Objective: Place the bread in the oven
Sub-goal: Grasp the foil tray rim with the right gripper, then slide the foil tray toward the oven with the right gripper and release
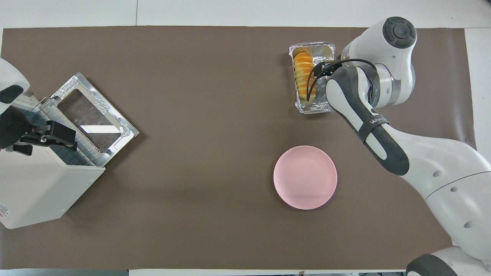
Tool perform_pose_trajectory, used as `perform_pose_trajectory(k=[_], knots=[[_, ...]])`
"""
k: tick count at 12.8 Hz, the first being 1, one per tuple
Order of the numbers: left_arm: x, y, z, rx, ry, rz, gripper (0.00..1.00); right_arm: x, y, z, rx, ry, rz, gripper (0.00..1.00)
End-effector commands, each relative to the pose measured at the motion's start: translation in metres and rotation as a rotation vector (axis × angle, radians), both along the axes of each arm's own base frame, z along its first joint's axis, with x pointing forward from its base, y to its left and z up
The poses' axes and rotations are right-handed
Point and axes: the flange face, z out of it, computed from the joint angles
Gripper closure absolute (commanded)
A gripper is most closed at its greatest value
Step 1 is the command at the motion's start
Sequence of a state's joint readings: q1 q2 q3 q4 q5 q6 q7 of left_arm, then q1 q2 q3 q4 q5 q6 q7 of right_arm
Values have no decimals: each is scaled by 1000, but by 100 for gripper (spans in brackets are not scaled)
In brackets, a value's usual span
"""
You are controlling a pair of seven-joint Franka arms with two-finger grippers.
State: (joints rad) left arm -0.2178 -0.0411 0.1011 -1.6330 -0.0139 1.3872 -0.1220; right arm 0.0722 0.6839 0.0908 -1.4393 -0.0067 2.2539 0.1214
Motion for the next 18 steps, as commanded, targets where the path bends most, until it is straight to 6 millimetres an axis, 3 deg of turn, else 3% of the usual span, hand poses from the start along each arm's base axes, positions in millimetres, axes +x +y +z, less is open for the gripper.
perform_pose_trajectory(k=[1, 11, 12, 15, 16, 17, 18], knots=[[-3, 3, 3, -8, -15, 3, 0, -16, -3, 3, -12, -9, 22, 100], [-3, 3, 3, -8, -15, 3, 0, -13, -4, 11, -8, -7, 17, 100], [-3, 3, 3, -8, -15, 3, 0, -12, -3, 23, -6, 0, 17, 100], [-3, 3, 3, -8, -15, 3, 0, -9, 13, 94, 2, 89, -6, 100], [-3, 3, 3, -8, -15, 3, 0, -13, 20, 106, 13, 101, -33, 100], [-3, 3, 4, -9, -17, 3, 0, -26, 35, 131, 35, 100, -45, 100], [-3, 3, 3, -8, -15, 3, 0, -40, 55, 141, 32, 125, -71, 100]])
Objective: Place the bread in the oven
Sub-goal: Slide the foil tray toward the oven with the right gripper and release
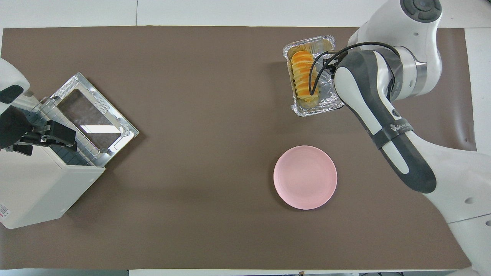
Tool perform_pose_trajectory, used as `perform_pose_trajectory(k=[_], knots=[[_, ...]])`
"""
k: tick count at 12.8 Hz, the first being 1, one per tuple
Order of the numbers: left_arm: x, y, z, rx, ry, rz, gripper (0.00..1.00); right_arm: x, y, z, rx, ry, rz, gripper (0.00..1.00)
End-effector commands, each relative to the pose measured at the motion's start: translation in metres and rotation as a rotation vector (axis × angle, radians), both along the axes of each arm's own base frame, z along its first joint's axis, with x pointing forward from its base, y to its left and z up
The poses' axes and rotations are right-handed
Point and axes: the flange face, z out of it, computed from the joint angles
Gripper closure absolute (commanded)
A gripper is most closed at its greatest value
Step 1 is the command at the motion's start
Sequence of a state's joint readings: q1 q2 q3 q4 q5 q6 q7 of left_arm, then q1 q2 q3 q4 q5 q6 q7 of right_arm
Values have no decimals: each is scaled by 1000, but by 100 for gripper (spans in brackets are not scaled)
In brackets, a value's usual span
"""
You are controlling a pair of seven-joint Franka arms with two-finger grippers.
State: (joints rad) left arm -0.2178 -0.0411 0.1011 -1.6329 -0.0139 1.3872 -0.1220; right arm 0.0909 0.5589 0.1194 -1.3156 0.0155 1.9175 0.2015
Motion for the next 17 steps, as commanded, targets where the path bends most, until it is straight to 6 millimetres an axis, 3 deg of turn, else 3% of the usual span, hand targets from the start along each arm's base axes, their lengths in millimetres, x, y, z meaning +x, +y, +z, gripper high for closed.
perform_pose_trajectory(k=[1, 4, 9, 13, 17], knots=[[-3, 3, 3, -8, -15, 3, 0, -31, 52, 33, 14, 28, -73, 100], [-3, 3, 3, -8, -15, 3, 0, -76, 142, 26, 7, 46, -147, 100], [-3, 3, 3, -8, -15, 4, 0, -155, 231, -40, 70, -39, -194, 100], [-3, 3, 3, -8, -15, 3, 0, -177, 267, -65, 120, -73, -216, 100], [-3, 3, 3, -8, -15, 3, 0, -186, 265, -86, 135, -113, -146, 100]])
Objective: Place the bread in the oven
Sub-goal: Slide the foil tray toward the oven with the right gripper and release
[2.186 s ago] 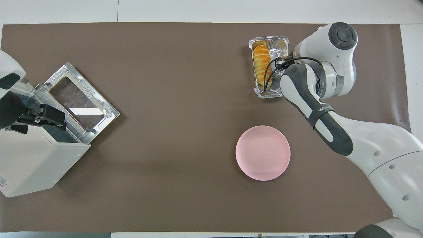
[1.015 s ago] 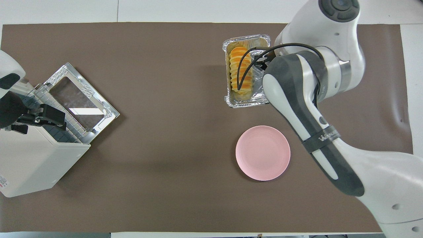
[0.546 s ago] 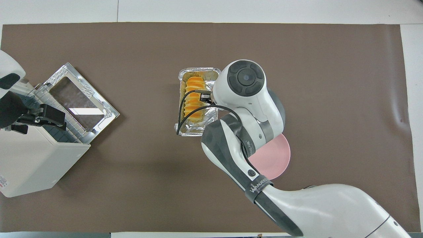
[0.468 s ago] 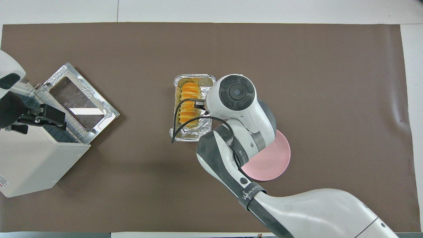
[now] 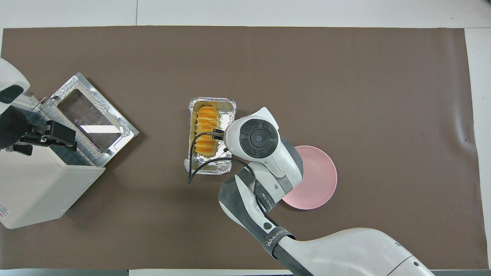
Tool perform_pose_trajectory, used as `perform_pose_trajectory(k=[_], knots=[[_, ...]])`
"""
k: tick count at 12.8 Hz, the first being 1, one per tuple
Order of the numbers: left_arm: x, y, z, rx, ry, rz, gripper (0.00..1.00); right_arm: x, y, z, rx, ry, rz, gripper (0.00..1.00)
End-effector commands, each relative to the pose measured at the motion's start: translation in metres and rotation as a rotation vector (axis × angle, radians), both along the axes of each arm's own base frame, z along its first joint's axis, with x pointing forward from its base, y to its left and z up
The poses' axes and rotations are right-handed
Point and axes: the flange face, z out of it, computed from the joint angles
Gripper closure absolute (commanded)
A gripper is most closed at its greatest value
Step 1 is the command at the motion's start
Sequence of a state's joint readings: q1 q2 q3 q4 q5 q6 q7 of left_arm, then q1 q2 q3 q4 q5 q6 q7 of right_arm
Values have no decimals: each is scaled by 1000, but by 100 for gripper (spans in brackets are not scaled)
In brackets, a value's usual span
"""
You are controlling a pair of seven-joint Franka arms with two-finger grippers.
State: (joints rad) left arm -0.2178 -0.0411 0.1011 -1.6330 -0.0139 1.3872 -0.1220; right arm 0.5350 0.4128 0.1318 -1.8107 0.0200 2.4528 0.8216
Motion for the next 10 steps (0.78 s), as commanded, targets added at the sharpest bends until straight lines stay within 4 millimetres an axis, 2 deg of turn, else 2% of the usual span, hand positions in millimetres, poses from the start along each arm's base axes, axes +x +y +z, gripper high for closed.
perform_pose_trajectory(k=[1, 3, 4, 5, 6, 7, 10], knots=[[-3, 3, 3, -8, -15, 3, 0, -9, -10, -9, 8, -26, 30, 100], [-3, 3, 3, -8, -15, 3, 0, -10, -10, -10, 0, -32, 75, 100], [-3, 3, 3, -8, -15, 3, 0, -9, -10, -10, 0, -35, 83, 94], [-3, 3, 3, -8, -15, 3, 0, -9, -11, -10, 0, -39, 82, 59], [-3, 3, 3, -8, -15, 3, 0, -9, -10, -10, 5, -43, 82, 12], [-3, 3, 3, -8, -15, 3, 0, -9, -10, -9, 6, -44, 80, 0], [-3, 3, 3, -8, -15, 3, 0, -3, -17, -7, -4, -21, 54, 0]])
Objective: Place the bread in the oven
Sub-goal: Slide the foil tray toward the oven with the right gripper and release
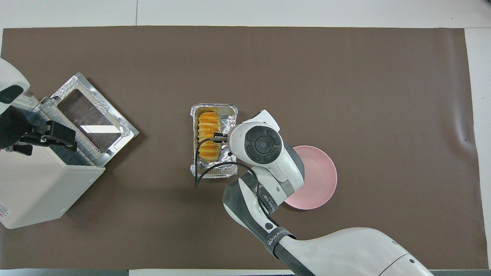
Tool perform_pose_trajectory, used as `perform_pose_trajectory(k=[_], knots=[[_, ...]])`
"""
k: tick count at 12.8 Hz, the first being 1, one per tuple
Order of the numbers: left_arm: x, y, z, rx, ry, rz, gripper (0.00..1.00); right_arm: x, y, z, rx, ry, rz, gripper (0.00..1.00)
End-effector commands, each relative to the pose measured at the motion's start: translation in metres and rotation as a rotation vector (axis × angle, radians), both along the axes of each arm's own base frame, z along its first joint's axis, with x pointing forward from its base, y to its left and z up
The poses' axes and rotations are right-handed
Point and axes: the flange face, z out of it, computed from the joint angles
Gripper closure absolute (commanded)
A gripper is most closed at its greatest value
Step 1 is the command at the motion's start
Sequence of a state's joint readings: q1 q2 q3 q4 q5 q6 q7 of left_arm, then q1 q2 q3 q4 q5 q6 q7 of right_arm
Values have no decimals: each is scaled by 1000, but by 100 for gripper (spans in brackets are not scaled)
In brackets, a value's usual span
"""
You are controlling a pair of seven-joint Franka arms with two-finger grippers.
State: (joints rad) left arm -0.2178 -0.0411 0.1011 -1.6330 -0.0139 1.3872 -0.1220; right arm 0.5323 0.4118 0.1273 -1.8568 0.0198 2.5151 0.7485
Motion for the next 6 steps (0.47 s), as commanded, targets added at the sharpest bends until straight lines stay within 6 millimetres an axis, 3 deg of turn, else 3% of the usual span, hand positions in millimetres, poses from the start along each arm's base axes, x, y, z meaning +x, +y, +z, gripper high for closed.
perform_pose_trajectory(k=[1, 3, 5, 6], knots=[[-3, 3, 4, -9, -17, 3, 0, 10, -21, 13, -17, 28, -26, 0], [-3, 3, 4, -9, -17, 3, 0, 38, -57, 50, -33, 44, -77, 0], [-3, 2, 4, -9, -17, 0, 0, 68, -118, 94, -47, 21, -92, 0], [-4, -3, 4, -8, -15, -8, 0, 82, -160, 106, -68, -6, -33, 0]])
